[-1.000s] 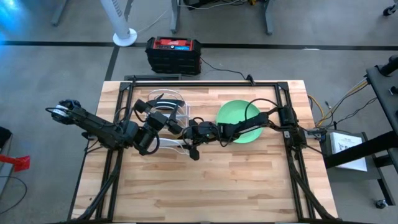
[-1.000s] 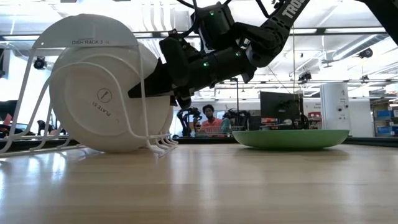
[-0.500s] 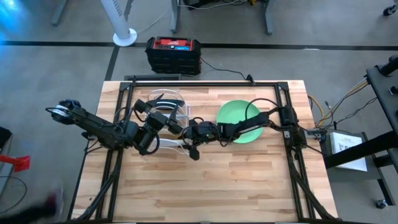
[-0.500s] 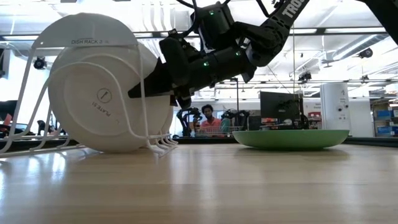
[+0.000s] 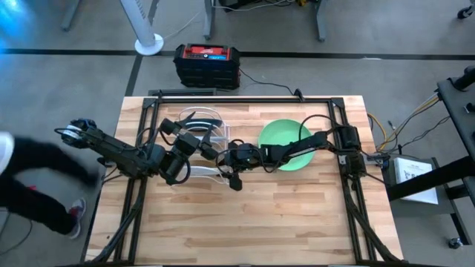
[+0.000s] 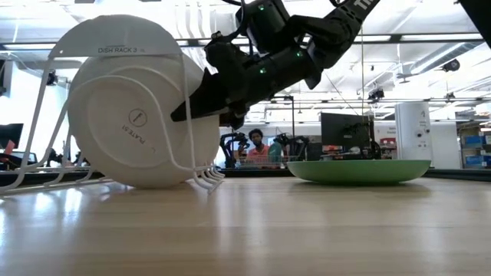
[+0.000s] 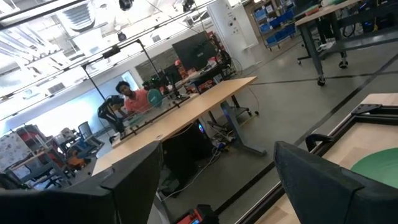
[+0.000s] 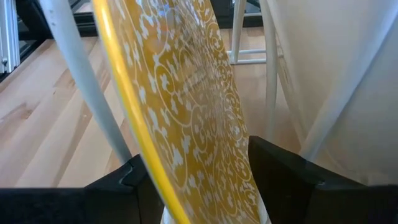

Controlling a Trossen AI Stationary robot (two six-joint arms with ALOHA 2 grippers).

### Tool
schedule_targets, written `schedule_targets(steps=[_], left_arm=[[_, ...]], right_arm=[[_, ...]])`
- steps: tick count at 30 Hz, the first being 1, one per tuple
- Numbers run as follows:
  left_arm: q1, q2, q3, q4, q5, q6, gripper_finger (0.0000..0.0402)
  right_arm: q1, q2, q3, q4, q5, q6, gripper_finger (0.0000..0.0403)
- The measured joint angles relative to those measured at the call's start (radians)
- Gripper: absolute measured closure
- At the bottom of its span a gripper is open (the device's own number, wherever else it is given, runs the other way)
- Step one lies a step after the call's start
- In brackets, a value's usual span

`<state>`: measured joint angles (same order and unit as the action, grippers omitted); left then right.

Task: Sort dishes
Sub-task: Put the yellow pattern plate in the dish rack

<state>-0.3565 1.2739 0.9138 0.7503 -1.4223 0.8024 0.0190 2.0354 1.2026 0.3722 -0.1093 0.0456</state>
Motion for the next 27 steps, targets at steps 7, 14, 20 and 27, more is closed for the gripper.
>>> schedule_targets(steps=[7, 14, 20, 27], left_arm=[[0.0, 0.0, 0.0, 0.0, -0.002, 0.0, 0.0106], [0.0, 0.0, 0.0, 0.0, -0.007, 0.0, 0.0106], [0.0, 0.0, 0.0, -0.052, -0.018, 0.007, 0.0106], [-0.013, 0.0, 0.0, -0.099, -0.051, -0.028, 0.0106]], right_arm=[[0.0, -0.004, 0.0, -0.014, 0.0, -0.001, 0.0199], [0.0, -0.024, 0.0, -0.067, 0.002, -0.013, 0.0194], [0.0, -0.048, 0.0, -0.108, -0.014, -0.039, 0.0194], [0.0, -0.063, -0.001, -0.148, -0.012, -0.069, 0.0192]])
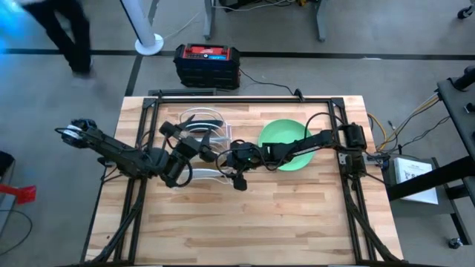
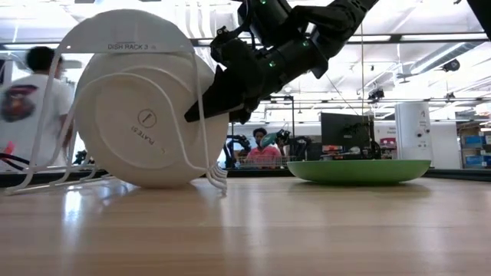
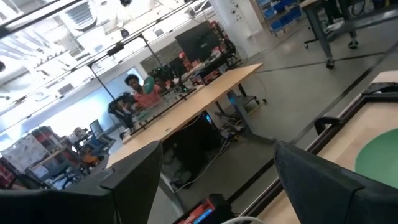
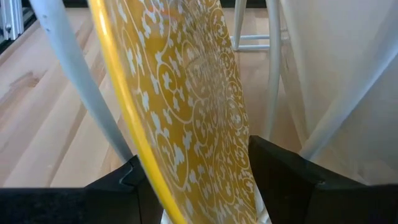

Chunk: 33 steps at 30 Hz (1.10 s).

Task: Sort dishes
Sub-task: Put the yellow pattern plate in the dish rack

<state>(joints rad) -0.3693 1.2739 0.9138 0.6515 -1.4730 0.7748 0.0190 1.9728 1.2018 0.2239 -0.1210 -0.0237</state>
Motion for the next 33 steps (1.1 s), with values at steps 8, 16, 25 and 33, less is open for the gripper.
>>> schedule_targets(steps=[8, 16, 25, 33], left_arm=[[-0.088, 0.011, 0.0, -0.043, -0.053, -0.016, 0.0106], [-0.267, 0.067, 0.007, -0.064, 0.0, -0.01, 0.0106], [-0.311, 0.108, 0.035, -0.063, -0.007, -0.074, 0.0204], [-0.341, 0.165, 0.033, -0.075, -0.013, -0.082, 0.0389]], right_arm=[[0.001, -0.001, 0.0, -0.008, 0.016, 0.011, 0.0191], [0.001, -0.002, 0.0, -0.007, 0.019, 0.012, 0.0192], [0.001, -0.002, 0.001, -0.005, 0.023, 0.021, 0.0192], [0.001, -0.002, 0.002, -0.005, 0.024, 0.025, 0.0198]])
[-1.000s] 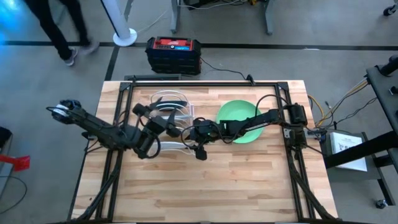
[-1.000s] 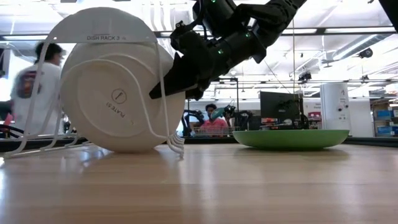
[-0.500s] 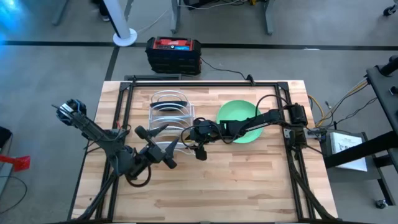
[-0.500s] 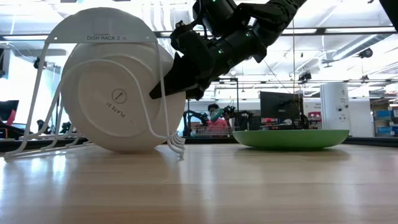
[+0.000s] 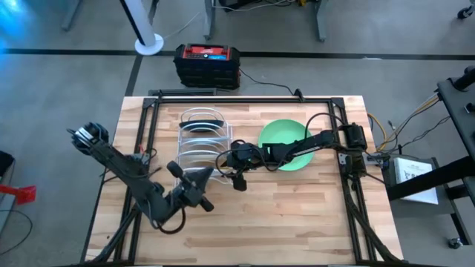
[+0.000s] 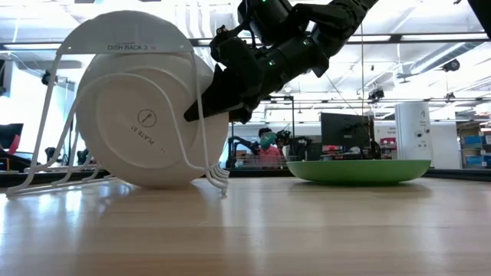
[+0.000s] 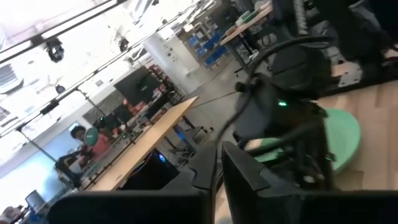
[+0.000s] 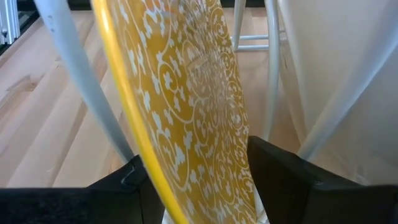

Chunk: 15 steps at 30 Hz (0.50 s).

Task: Sort dishes
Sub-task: Put the yellow pattern plate in the dish rack

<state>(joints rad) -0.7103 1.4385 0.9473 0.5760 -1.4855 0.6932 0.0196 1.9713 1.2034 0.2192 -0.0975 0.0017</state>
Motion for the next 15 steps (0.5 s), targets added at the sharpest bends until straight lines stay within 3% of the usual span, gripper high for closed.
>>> schedule_targets(steps=[9, 15], left_arm=[[-0.022, 0.064, -0.013, -0.002, 0.0, -0.092, 0.0401], [-0.021, 0.083, -0.024, -0.002, -0.085, -0.126, 0.0401]], right_arm=[[-0.001, -0.003, 0.003, 0.01, 0.012, -0.011, 0.0236], [-0.001, -0.004, 0.003, 0.009, 0.008, -0.006, 0.0228]])
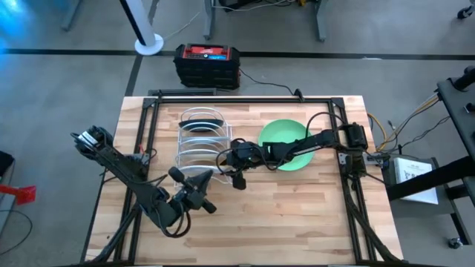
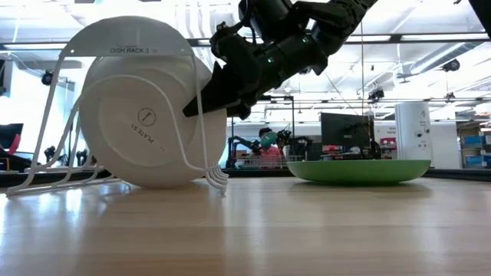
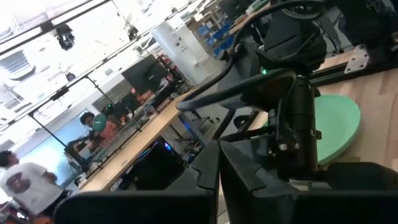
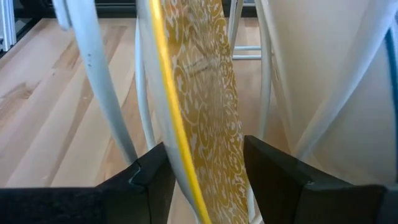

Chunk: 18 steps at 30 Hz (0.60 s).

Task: Sort dishes
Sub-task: Put the yellow pattern plate in the dish rack

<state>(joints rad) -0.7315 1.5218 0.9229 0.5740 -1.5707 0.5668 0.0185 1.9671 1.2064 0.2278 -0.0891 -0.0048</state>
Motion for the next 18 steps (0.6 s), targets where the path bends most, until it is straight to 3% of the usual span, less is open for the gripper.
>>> schedule_targets(steps=[9, 18], left_arm=[[0.0, 0.0, -0.002, 0.001, -0.001, -0.009, 0.0401], [0.0, 0.0, -0.002, 0.001, -0.001, -0.009, 0.0401]], right_arm=[[0.0, 0.0, 0.0, -0.005, -0.004, 0.004, 0.0183], [0.001, -0.021, -0.001, -0.057, -0.008, 0.003, 0.0195]])
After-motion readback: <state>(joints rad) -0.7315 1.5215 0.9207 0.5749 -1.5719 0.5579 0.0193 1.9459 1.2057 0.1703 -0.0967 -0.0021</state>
